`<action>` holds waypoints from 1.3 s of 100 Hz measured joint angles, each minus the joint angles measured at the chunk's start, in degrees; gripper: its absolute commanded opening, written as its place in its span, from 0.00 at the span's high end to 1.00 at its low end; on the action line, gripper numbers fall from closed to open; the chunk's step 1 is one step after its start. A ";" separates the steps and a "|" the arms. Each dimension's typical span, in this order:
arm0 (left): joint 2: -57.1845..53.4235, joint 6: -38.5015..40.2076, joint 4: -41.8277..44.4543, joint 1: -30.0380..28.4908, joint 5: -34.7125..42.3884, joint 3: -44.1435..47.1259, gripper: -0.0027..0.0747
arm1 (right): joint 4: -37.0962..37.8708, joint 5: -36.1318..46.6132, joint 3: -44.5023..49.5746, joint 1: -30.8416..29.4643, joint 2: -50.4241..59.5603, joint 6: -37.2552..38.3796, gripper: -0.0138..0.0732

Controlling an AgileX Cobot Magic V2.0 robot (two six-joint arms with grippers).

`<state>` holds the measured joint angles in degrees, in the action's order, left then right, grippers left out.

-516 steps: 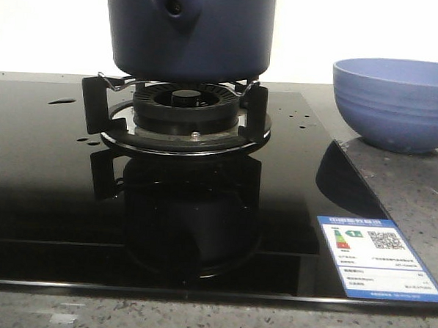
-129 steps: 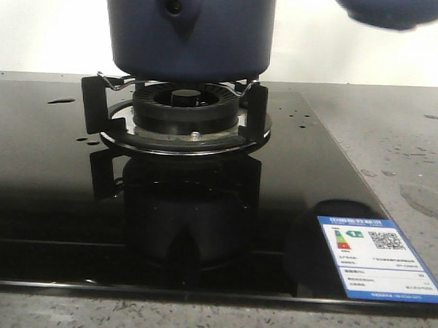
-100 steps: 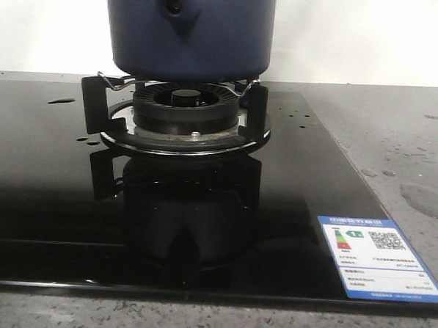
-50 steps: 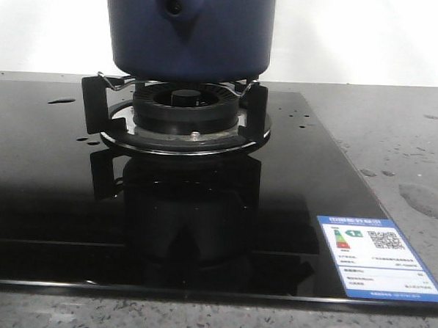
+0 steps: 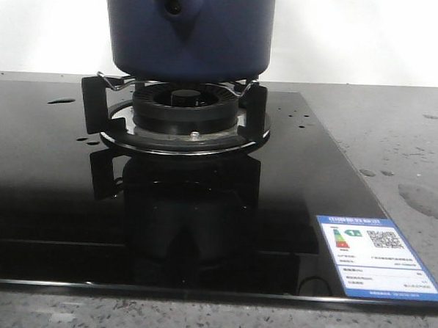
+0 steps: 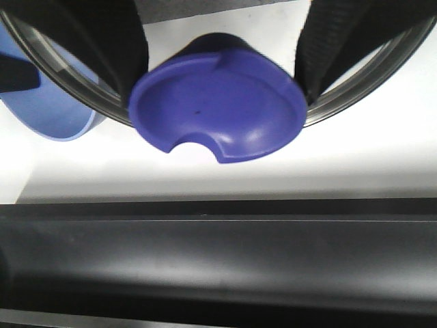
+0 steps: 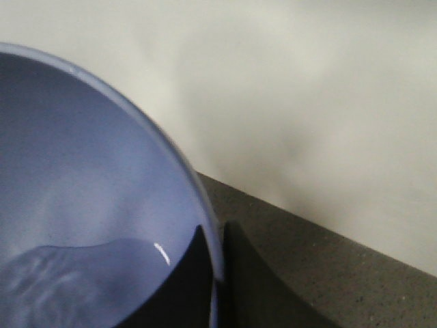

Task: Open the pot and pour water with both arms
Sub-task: 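Lift the blue bowl with the right gripper while left holds lid up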

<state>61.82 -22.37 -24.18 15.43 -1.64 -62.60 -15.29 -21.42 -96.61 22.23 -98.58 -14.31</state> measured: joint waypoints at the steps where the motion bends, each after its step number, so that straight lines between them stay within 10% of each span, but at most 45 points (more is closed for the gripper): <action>1: 0.00 0.00 0.00 0.00 0.00 0.00 0.46 | 0.00 0.96 0.30 0.11 0.02 -0.15 0.90; 73: 0.00 0.00 0.00 0.00 0.00 0.00 0.46 | 0.26 45.64 25.23 2.74 5.59 -2.09 0.91; 130: 0.00 0.00 0.00 0.00 0.00 0.00 0.46 | 3.47 61.52 27.79 4.28 5.80 -2.18 0.91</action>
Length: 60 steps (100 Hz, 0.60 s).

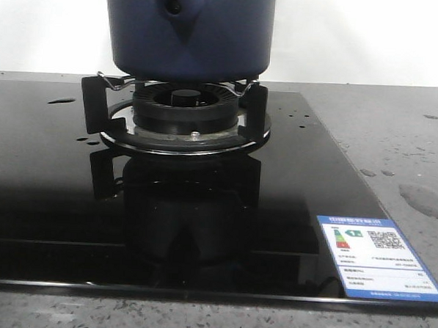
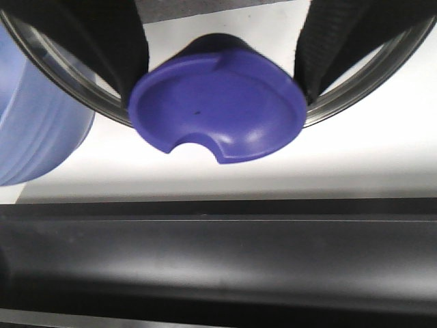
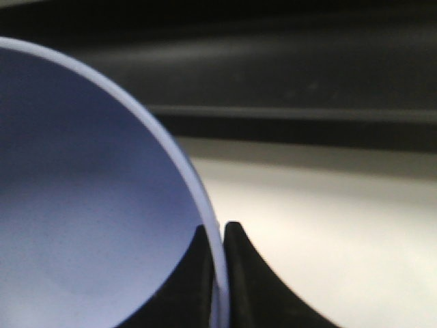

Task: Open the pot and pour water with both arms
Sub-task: 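Lift the blue bowl with the right gripper while left holds lid up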

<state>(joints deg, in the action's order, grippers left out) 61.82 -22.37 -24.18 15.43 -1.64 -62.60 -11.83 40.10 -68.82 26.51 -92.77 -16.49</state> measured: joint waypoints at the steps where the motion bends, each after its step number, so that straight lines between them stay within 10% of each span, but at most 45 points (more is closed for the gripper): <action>1: 0.00 0.00 0.00 0.00 0.00 0.00 0.46 | 0.12 0.16 0.00 0.00 0.00 0.00 0.91; 60: -0.03 0.00 0.00 0.00 0.00 0.00 0.46 | 2.80 5.56 0.00 0.00 0.00 0.00 0.91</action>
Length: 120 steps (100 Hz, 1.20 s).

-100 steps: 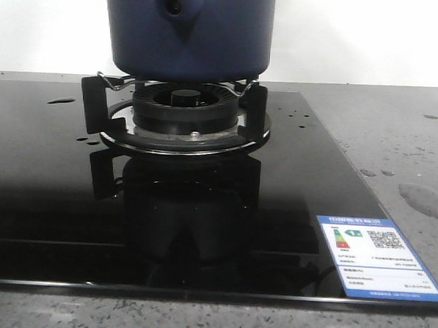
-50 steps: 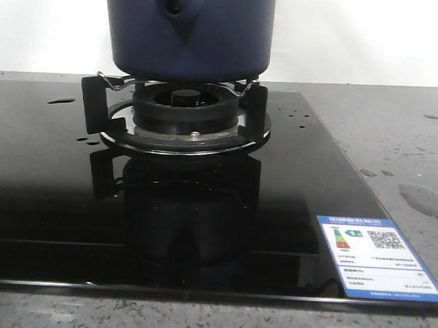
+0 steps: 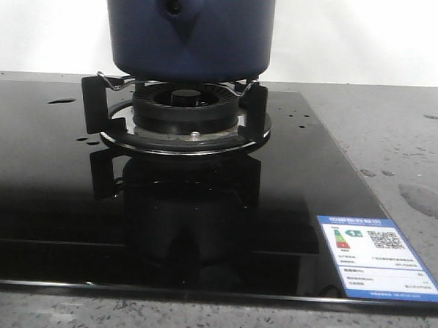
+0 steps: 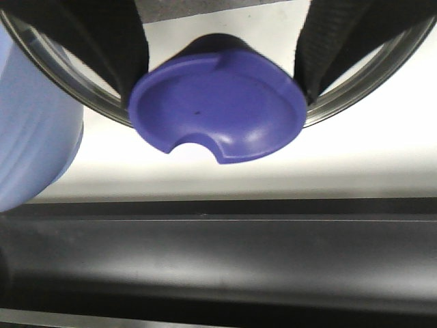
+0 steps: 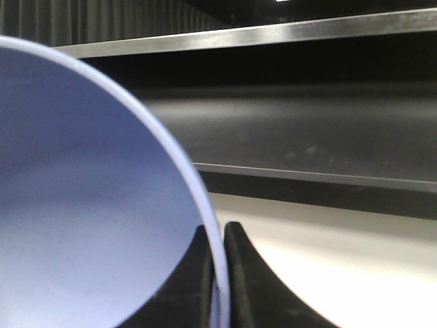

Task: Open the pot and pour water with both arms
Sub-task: 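Lift the blue bowl with the right gripper while left holds lid up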

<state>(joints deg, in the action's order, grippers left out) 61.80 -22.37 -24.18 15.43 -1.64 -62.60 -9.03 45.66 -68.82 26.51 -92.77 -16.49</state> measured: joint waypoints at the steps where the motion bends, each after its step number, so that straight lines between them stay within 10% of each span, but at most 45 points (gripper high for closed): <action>1: 0.00 0.00 0.00 0.00 0.00 0.00 0.46 | 0.00 0.00 0.00 0.00 0.00 0.00 0.91; 72: 0.00 0.00 0.00 0.00 0.16 0.00 0.46 | 0.04 -4.78 0.00 0.00 0.26 0.00 0.91; 120: 0.00 0.00 0.00 0.00 0.37 0.00 0.46 | -3.37 -56.05 -7.34 -9.71 10.08 0.00 0.90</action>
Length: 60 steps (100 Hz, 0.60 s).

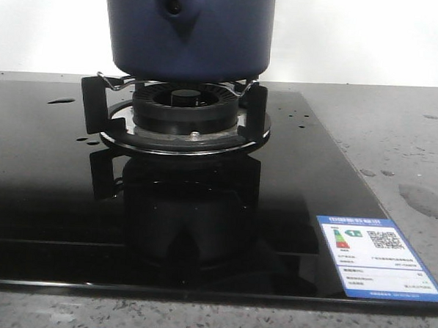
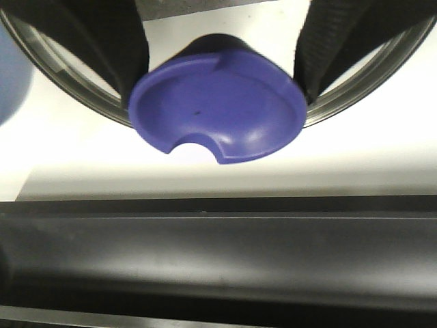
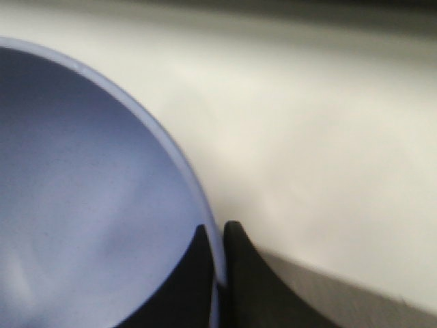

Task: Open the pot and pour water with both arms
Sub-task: 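Lift the blue bowl with the right gripper while left holds lid up, then lower the blue bowl onto the counter and open the right gripper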

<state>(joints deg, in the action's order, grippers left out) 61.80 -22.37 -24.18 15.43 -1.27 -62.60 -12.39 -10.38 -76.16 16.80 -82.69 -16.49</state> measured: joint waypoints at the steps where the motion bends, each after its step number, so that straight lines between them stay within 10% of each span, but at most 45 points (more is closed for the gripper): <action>1: 0.00 0.00 0.00 0.00 0.00 0.00 0.46 | -0.12 -1.13 -0.73 -0.34 0.01 0.00 0.90; 34: 0.00 0.00 0.00 0.00 0.00 0.00 0.46 | -0.64 -44.09 -8.61 -19.06 0.02 5.13 0.90; 60: 0.00 0.00 0.00 0.00 0.00 0.00 0.46 | -0.41 -48.60 -2.29 -26.87 -0.20 5.36 0.90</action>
<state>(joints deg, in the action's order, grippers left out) 61.80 -22.37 -24.18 15.43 -1.27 -62.60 -12.80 -58.98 -78.46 -10.07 -82.89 -11.13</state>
